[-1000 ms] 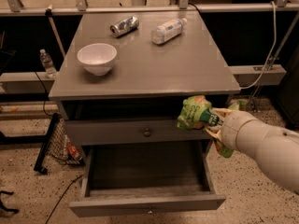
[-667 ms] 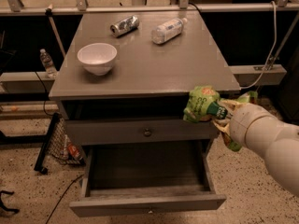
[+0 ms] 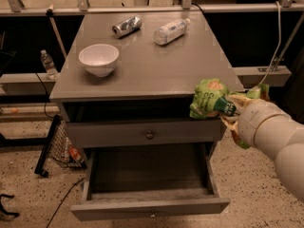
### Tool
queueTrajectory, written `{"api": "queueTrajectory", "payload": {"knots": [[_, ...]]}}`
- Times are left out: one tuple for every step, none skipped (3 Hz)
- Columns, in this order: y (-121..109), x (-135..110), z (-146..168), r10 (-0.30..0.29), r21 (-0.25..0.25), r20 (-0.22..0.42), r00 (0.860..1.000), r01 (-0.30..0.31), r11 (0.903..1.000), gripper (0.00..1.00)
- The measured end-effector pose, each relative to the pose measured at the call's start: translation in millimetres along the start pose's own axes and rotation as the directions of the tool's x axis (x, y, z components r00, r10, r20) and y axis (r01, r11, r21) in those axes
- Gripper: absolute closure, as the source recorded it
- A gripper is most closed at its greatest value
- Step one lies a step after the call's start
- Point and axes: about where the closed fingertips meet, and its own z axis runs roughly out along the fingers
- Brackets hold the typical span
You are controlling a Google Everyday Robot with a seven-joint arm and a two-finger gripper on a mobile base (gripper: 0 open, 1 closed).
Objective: Pick green rice chip bag from middle drawer and place on counter
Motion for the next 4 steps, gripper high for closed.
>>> {"api": "queueTrajectory", "payload": {"knots": [[-3.9,-2.1,1.3,-0.008,0.008,0.005,1.000,0.008,0.9999,1.00],[-13.6,-6.5,7.5,-0.022,0.029,0.019,1.000,0.021,0.9993,1.00],[-45.8,-34.8,32.0,-0.088,0.064,0.080,0.993,0.083,0.9945,1.00],[-72.6,-63.2,51.9,-0.132,0.084,0.131,0.982,0.122,0.9890,1.00]]}}
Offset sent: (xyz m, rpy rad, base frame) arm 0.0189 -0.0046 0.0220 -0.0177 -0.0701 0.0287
